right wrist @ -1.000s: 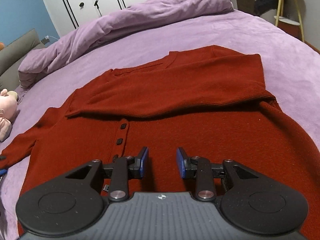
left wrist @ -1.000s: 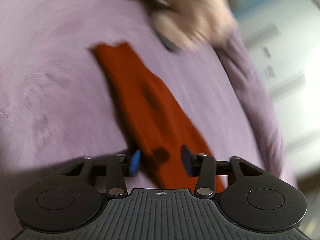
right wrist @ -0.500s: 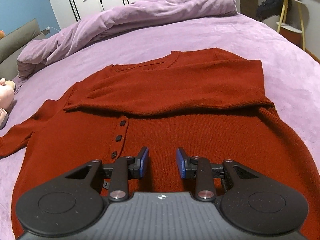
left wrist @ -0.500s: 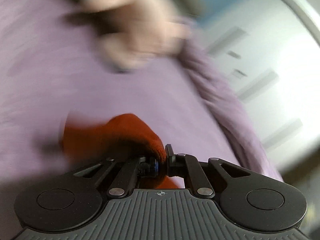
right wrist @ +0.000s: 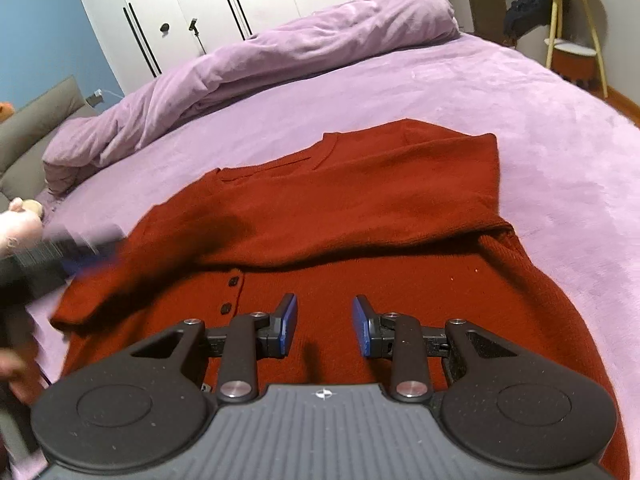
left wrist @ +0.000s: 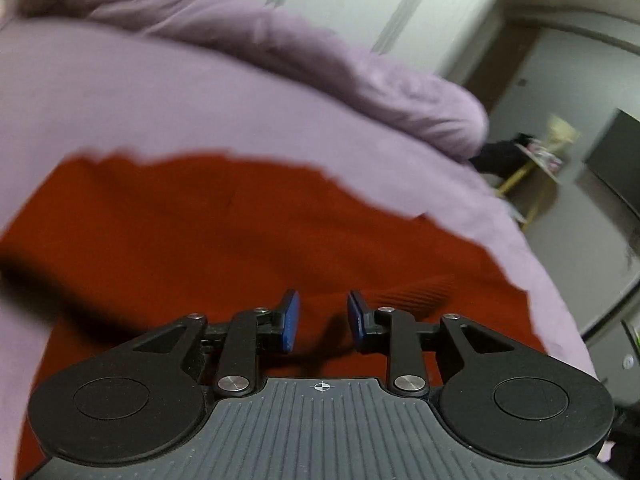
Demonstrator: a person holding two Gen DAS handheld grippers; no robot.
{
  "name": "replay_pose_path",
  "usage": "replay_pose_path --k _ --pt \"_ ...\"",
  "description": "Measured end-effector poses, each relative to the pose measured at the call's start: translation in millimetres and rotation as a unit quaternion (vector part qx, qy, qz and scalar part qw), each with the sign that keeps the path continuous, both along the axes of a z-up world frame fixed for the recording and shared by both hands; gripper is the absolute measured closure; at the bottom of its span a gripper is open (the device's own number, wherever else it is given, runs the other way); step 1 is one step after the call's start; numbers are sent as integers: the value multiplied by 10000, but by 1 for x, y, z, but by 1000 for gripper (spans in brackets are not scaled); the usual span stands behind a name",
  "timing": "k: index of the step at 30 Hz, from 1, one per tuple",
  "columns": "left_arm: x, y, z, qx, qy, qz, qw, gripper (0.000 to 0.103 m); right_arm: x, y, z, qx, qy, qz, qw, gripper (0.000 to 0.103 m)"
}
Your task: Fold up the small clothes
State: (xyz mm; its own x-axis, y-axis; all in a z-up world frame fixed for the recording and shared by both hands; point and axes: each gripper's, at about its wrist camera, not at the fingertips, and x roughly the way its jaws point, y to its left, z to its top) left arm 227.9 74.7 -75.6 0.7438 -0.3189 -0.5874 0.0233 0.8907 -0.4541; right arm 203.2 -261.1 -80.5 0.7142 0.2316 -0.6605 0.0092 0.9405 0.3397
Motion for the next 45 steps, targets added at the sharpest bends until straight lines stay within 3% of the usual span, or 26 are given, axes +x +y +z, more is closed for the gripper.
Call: replay_pose_path --k 2,3,6,8,11,12,14,16,19,21,24,25,27,30,33,36,37,40,45 --pt "-13 11 -2 68 43 295 9995 53 9 -3 -1 408 19 173 9990 72" --pt "-19 19 -3 150 35 429 9990 52 15 -3 -1 589 56 258 9979 67" --pt "-24 41 0 368 84 729 9966 50 45 4 -7 1233 277 549 9905 40" --pt "-29 49 0 632 185 893 9938 48 64 14 -13 1486 349 596 9865 40" --pt "-39 55 -7 771 326 969 9918 47 84 35 -25 1302 593 731 9870 41" --pt "-42 56 -8 732 325 981 9919 47 87 41 -28 1224 674 735 9875 46" --pt "-49 55 -7 720 328 1009 9917 47 88 50 -28 1071 646 753 9893 68" --pt "-48 55 -5 722 310 1059 9913 47 86 62 -19 527 510 833 9938 94" --pt "-46 55 -4 779 276 1065 9909 47 80 68 6 68 43 1050 9944 99" --pt "-46 54 -3 853 266 1047 9905 47 73 63 34 -117 -672 1095 9916 99" --pt "-38 51 0 982 244 1039 9894 46 72 51 66 -826 -1583 822 9805 99" --pt "-35 50 0 1010 240 1027 9893 45 76 43 70 -1006 -1696 665 9781 99" --pt "-28 46 -1 1036 255 981 9894 45 87 25 68 -1224 -1636 399 9781 99" --pt "-18 41 -7 980 379 896 9904 45 112 -7 44 -1282 -1135 -20 9852 99" --pt "-13 35 -10 1004 398 870 9903 44 126 -40 11 -702 -443 -240 9963 99" --pt "-12 33 -10 1121 332 803 9899 42 128 -64 -13 -37 41 -429 9991 94" --pt "-11 32 -10 1120 339 794 9900 42 127 -67 -21 179 145 -496 9985 88" --pt "-10 30 -10 1157 338 786 9896 41 122 -69 -34 740 113 -537 9957 76" --pt "-6 26 -9 1202 362 783 9890 40 131 -59 -36 660 95 -299 9973 79"
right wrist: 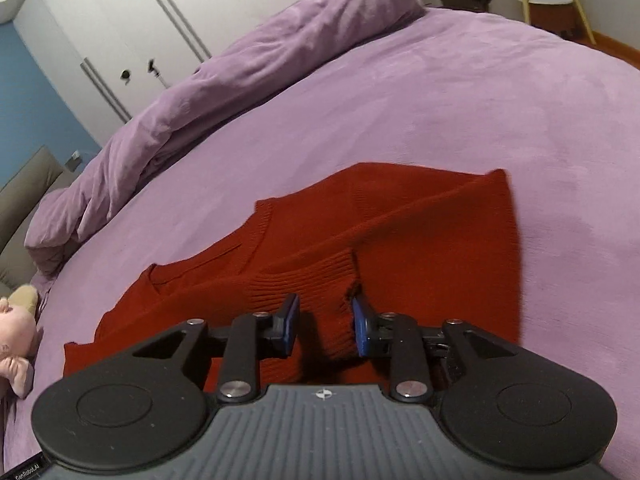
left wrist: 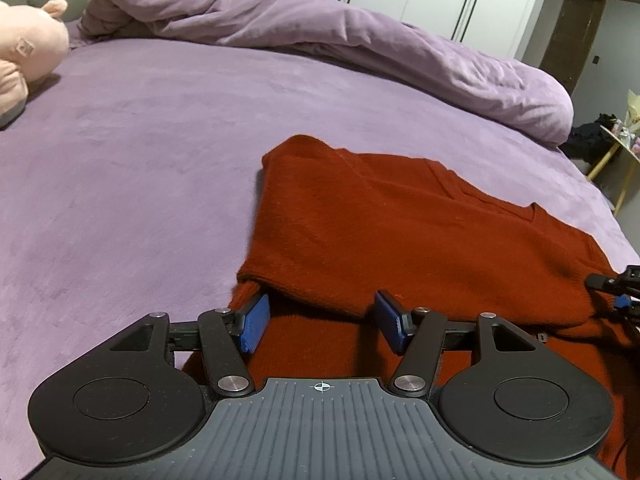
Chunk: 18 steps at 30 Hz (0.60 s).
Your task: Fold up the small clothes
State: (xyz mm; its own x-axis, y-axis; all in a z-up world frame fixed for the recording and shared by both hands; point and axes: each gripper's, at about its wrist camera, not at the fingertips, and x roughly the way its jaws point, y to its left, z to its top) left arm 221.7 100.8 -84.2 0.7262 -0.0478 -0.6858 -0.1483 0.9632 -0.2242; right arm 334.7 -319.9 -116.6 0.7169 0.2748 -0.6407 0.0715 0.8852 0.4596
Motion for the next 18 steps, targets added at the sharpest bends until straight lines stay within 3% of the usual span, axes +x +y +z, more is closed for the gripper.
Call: replay_pose_path --k 1,2,4,8,11,15,18 --pt "0 0 1 0 3 6 10000 40 2 6 2 -180 -24 77 9998 96" --pt "1 0 2 -11 5 8 10000 40 3 11 5 -359 -49 166 9992 99" --pt "0 2 5 -40 -22 21 10000 40 -5 19 20 -823 -404 150 9957 100" --pt "3 4 6 -155 26 -55 9999 41 -20 25 42 -1932 -1093 -199 9749 100" --pt "3 -2 5 -30 105 -155 9998 41 -15 18 31 -2304 -842 -255 9691 100" --pt "-5 -3 16 112 277 -298 9991 43 -3 10 15 -2330 -287 -328 9715 98" --pt "-14 2 34 81 -75 -354 9993 40 -12 12 25 -2469 -599 -900 9630 91"
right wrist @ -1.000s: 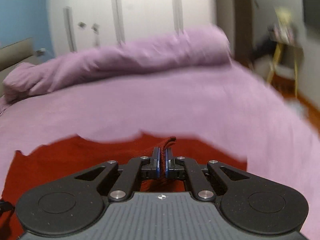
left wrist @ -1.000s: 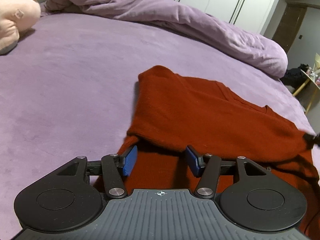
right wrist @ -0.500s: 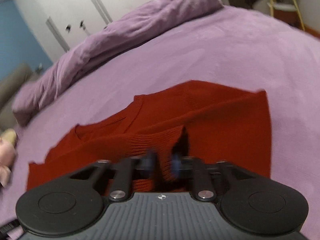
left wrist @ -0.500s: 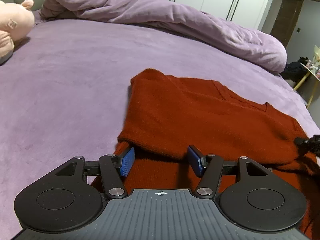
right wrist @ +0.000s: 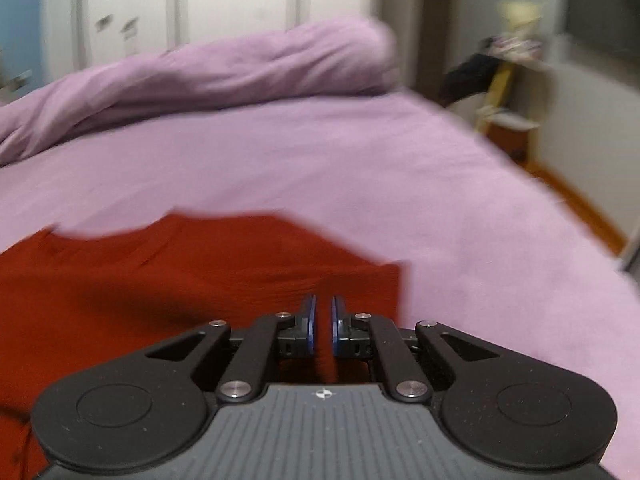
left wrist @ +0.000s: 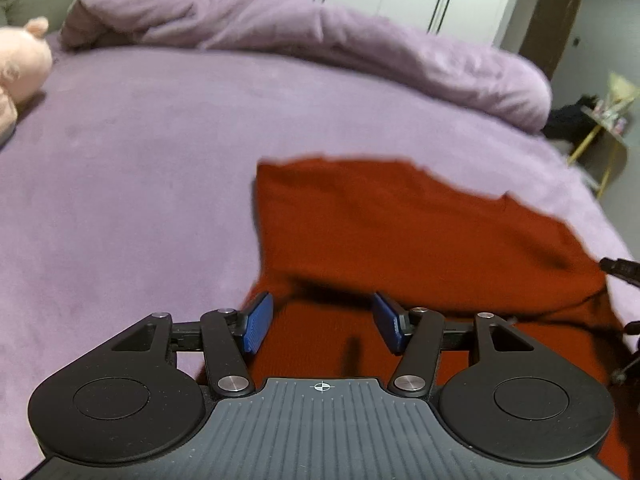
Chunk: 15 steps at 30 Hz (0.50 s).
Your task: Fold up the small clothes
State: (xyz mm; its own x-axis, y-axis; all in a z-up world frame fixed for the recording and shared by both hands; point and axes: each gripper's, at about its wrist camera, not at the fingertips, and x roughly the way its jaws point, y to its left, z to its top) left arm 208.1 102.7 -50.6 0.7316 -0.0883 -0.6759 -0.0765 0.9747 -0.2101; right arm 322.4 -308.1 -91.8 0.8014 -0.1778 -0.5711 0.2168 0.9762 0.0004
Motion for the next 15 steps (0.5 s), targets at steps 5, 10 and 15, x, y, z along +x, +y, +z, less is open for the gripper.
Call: replay_pose_path --k 5,10,15 --pt "37 -13 -1 94 -311 43 9995 37 -2 55 2 1718 -195 1508 9733 91" --pt "83 -39 -31 295 -500 -57 9983 37 27 110 -31 2592 221 2464 9336 92" --pt "110 -45 -55 869 -501 43 9950 21 50 71 -36 1817 41 1930 9642 102"
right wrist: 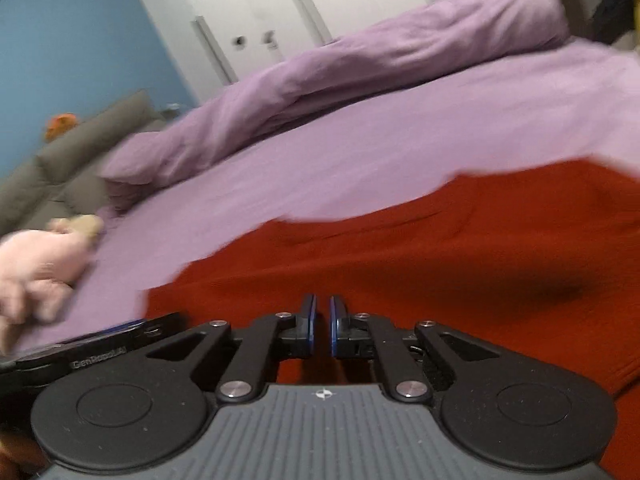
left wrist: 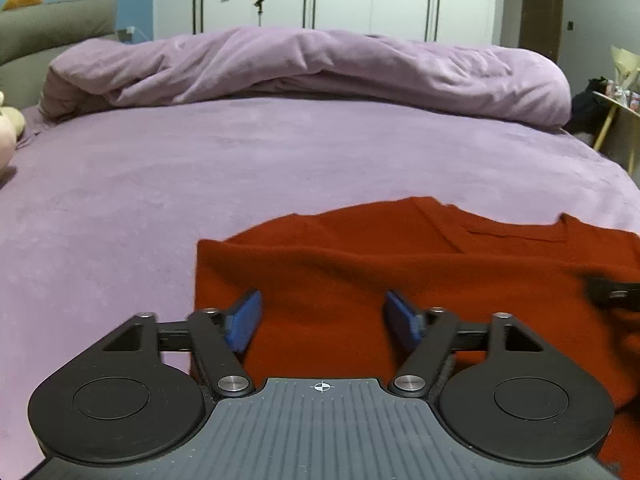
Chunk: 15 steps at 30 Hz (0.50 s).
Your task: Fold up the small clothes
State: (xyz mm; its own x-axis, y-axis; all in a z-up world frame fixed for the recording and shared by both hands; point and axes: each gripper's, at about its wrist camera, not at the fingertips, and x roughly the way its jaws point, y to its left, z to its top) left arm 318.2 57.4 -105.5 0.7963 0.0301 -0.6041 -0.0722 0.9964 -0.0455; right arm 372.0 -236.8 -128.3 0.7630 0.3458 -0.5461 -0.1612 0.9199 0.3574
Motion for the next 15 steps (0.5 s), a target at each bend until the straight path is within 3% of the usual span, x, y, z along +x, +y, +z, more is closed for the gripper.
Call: replay_pose_path --k 4,7,10,12,15 --pt "3 21 -4 -492 30 163 9987 17 -5 -71 0 196 -64 -618 9979 103" --pt "1 32 -5 -716 62 340 9968 17 -16 -92 -1 478 -98 -983 9940 103" --pt "-3 27 4 -502 223 394 9977 18 -24 -70 10 -199 -136 -1267 9916 102" --pt "-10 21 11 -410 336 316 9981 19 -33 -66 17 -100 -163 -1163 9930 93" --pt "-27 12 15 -261 360 98 9990 19 -53 -55 23 103 -129 -548 9984 93"
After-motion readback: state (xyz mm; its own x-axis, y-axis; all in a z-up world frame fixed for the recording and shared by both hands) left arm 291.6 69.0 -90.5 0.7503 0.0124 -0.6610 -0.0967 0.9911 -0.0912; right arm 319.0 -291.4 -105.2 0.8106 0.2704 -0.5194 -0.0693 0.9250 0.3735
